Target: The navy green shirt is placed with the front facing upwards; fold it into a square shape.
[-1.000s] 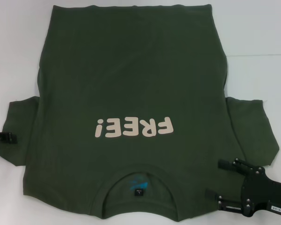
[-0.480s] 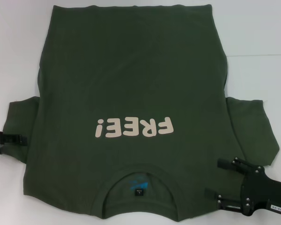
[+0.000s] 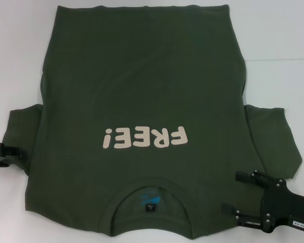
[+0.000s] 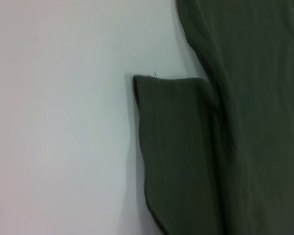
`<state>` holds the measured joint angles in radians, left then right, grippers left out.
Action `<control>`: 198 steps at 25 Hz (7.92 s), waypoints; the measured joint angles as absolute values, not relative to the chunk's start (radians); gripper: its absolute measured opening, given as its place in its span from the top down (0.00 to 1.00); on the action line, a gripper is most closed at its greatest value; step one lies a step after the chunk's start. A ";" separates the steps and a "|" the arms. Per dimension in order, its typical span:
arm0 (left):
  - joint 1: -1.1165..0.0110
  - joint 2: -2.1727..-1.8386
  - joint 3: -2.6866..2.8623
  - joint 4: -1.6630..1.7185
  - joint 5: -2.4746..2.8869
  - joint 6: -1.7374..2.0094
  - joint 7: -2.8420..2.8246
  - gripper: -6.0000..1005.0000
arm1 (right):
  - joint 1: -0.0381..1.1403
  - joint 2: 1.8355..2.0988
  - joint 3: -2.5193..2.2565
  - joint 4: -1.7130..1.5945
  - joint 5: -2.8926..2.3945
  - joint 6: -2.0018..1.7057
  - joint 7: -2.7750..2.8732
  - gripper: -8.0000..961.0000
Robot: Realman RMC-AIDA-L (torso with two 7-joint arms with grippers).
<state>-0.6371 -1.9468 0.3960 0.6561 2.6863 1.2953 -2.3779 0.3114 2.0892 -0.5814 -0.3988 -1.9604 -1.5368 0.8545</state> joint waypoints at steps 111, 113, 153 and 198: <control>-0.661 -1.943 0.364 0.682 2.515 1.361 -2.591 0.14 | 0.318 2.091 -0.575 -0.387 -1.958 -1.535 0.844 0.04; -0.650 -1.948 0.364 0.682 2.516 1.342 -2.599 0.11 | 0.316 2.091 -0.573 -0.387 -1.959 -1.536 0.845 0.04; -0.718 -2.014 0.399 0.565 2.459 1.116 -2.566 0.06 | 0.316 2.089 -0.572 -0.388 -1.953 -1.528 0.844 0.04; -0.286 -2.162 0.485 0.971 2.165 1.755 -1.219 0.06 | 0.368 2.068 -0.578 -0.714 -1.959 -1.655 1.464 0.04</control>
<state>-0.2855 -2.1617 0.4851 0.9711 2.1654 1.7552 -1.2194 0.3682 2.0681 -0.5782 -0.7142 -1.9589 -1.6548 1.4635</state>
